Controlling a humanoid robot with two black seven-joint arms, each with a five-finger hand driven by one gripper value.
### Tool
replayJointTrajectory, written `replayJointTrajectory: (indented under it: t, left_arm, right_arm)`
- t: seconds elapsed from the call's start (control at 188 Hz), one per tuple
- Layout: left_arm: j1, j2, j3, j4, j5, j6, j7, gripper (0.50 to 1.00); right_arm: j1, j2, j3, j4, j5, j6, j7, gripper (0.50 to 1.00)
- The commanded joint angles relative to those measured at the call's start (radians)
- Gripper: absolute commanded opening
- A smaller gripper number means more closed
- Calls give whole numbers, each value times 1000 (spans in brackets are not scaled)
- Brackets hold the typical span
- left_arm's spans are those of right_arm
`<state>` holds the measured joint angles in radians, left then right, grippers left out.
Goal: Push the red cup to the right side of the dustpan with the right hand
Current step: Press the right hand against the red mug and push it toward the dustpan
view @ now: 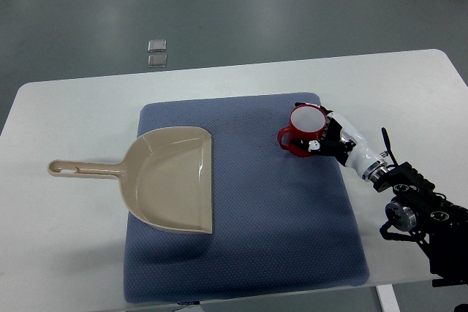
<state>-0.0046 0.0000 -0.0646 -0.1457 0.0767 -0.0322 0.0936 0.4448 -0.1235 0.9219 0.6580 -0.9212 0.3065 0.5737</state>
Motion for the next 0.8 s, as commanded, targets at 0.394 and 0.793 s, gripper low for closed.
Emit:
replayJointTrajectory:
  t: [0.394, 0.793]
  left_arm:
    - [0, 0, 0, 0, 0, 0, 0, 1000]
    - [0, 0, 0, 0, 0, 0, 0, 1000]
  right_arm:
    - [-6, 28, -25, 0, -7, 0, 12, 932]
    - [-3, 48, -40, 11, -7, 0, 17, 932]
